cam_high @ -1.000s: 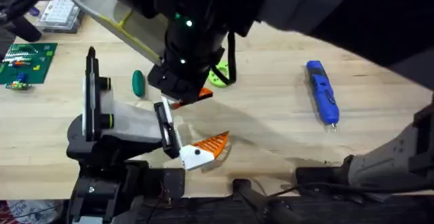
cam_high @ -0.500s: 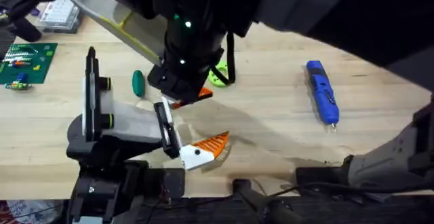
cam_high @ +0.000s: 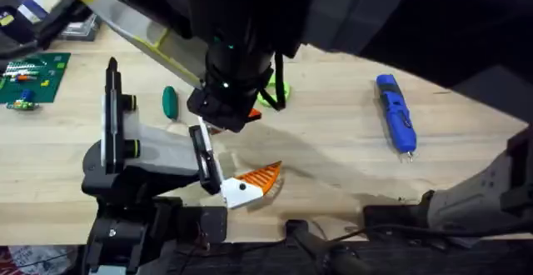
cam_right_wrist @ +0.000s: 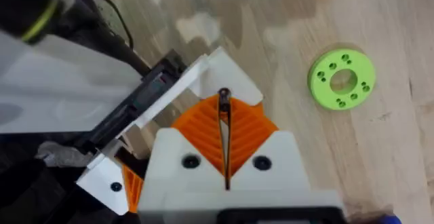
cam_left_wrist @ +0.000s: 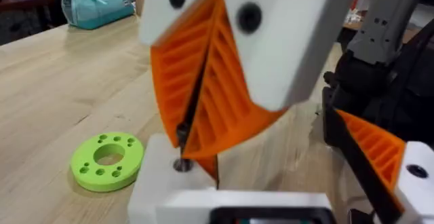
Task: Pick up the gripper from the table and insert it into the empty holder that is missing its gripper. Then pick up a screw, insert it into the mounting hole, and use the screwdriver to tighten it. Finally, clean up the table by picking up the vegetable and placing it into the bucket.
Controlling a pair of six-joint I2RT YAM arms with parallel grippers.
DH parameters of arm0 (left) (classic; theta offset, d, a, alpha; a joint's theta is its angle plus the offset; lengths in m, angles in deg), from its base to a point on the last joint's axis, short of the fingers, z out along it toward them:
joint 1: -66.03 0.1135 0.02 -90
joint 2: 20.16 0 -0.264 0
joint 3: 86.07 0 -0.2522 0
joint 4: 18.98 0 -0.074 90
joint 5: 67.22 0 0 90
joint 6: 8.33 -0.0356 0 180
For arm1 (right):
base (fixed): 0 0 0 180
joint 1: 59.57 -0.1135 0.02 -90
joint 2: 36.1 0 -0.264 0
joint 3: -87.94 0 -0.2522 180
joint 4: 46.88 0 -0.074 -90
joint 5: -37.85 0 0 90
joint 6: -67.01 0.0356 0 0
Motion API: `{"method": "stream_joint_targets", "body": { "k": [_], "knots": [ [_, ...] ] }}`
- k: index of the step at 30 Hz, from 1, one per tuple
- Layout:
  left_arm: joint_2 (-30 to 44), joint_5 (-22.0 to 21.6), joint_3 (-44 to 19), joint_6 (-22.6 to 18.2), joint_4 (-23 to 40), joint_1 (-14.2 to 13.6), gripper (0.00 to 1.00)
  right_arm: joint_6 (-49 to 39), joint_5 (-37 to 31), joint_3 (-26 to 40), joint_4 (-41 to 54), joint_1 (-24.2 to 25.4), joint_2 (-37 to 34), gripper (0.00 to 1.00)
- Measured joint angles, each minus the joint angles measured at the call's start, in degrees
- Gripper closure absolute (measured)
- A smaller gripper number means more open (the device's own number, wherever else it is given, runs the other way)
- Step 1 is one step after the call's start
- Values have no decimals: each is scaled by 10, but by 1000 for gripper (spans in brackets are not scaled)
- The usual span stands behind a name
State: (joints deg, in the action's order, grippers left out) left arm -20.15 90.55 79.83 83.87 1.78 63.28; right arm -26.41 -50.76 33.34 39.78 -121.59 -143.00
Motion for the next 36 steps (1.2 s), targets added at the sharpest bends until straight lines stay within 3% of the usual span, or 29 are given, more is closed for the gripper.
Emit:
{"method": "stream_joint_targets", "body": {
  "k": [11,19,30,34,36],
  "knots": [
    [0,0,0,0,0,0,14,0,0,-4,0,0,0,971],
    [0,0,0,0,0,0,14,2,0,-4,-2,0,0,569],
    [0,0,0,0,0,0,14,2,-2,-4,-4,1,0,339],
    [0,0,0,1,0,0,14,4,-11,-4,0,5,0,84],
    [0,0,0,2,0,0,15,2,-14,-4,0,8,0,18]
  ]
}}
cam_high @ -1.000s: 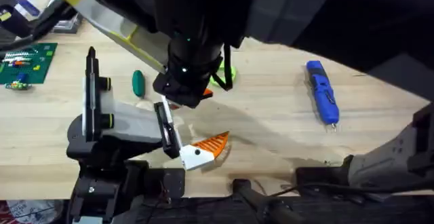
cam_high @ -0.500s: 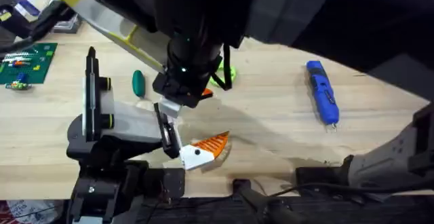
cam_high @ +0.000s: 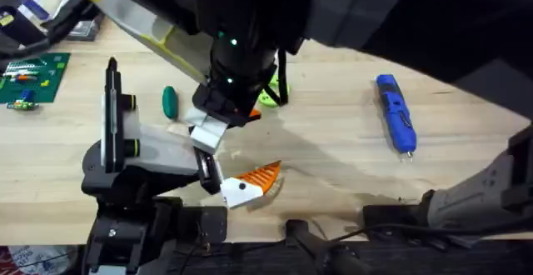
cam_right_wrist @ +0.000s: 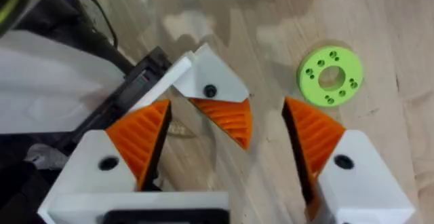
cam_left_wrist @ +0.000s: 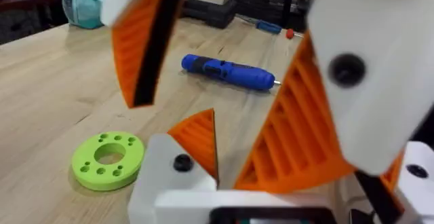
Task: Pick up the gripper from the table and insert it into the empty holder that is missing its gripper. Then pick up a screw, insert it into the mounting hole, and use the screwdriver to tighten it. Finally, clean up the table by picking up the vegetable and placing it into the bucket.
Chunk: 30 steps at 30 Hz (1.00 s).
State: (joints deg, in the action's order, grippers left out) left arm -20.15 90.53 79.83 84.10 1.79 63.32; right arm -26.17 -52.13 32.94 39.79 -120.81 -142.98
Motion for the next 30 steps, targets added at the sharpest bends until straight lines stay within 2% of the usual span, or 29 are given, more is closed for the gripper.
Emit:
{"method": "stream_joint_targets", "body": {
  "k": [8,9,14,17,21,30],
  "knots": [
    [0,0,0,2,-1,0,9,0,0,0,-1,1,0,15],
    [0,0,0,3,-1,0,45,-1,0,0,-1,1,0,15],
    [0,0,0,8,-1,0,592,-1,0,0,-1,1,0,15],
    [0,-1,0,9,-1,0,784,-1,1,0,-1,1,0,15],
    [0,-2,0,11,-1,1,985,-1,1,0,-1,1,0,15],
    [0,0,0,10,0,1,995,-1,0,0,-4,1,0,15]
  ]
}}
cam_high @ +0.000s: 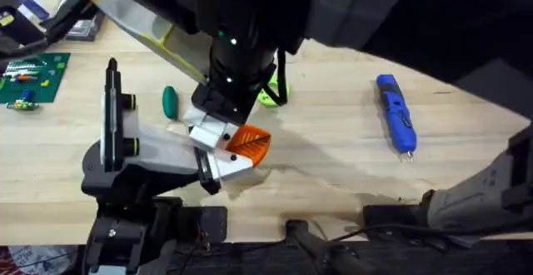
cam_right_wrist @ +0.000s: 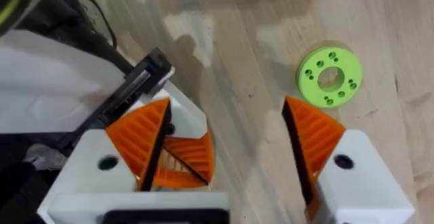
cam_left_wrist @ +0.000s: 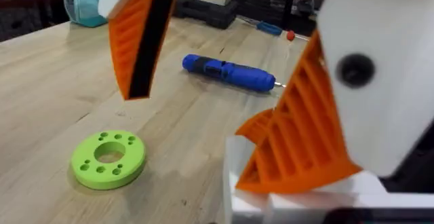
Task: Pick up the gripper from the table and insert it into the empty holder that is missing its gripper. Then pick up a screw, insert it into the mounting hole, and use the screwdriver to tighten it. Finally, clean up the table by picking up the vegetable and placing it into the bucket.
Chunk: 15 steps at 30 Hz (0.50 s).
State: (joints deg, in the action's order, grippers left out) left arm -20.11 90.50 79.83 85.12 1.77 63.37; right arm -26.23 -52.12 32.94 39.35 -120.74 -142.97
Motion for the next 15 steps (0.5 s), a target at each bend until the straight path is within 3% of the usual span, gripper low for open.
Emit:
{"method": "stream_joint_targets", "body": {
  "k": [15],
  "knots": [
    [0,2,0,-2,0,0,995,2,4,0,-7,4,2,14]
  ]
}}
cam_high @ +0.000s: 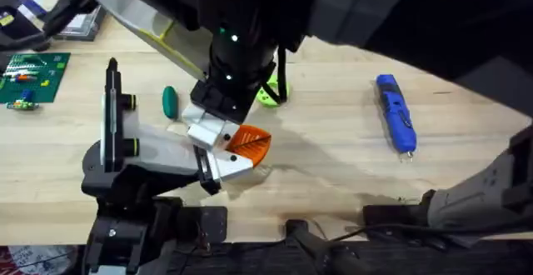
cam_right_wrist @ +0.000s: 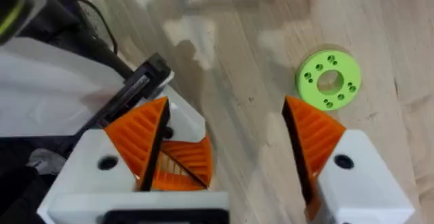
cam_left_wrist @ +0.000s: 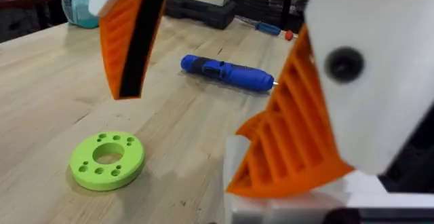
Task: Pick up the gripper from the table and insert it into the empty holder that is missing its gripper. Then pick up a screw, insert it into the mounting hole, and use the screwdriver to tighten it. Finally, clean up the table by picking up the vegetable and placing it into the bucket.
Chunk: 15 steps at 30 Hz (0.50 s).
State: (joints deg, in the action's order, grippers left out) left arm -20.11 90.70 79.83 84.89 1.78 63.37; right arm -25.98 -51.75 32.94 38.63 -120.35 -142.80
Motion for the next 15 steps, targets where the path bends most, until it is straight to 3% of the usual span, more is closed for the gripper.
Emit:
{"method": "stream_joint_targets", "body": {
  "k": [15],
  "knots": [
    [0,0,0,-2,0,0,995,0,7,0,-2,32,0,15]
  ]
}}
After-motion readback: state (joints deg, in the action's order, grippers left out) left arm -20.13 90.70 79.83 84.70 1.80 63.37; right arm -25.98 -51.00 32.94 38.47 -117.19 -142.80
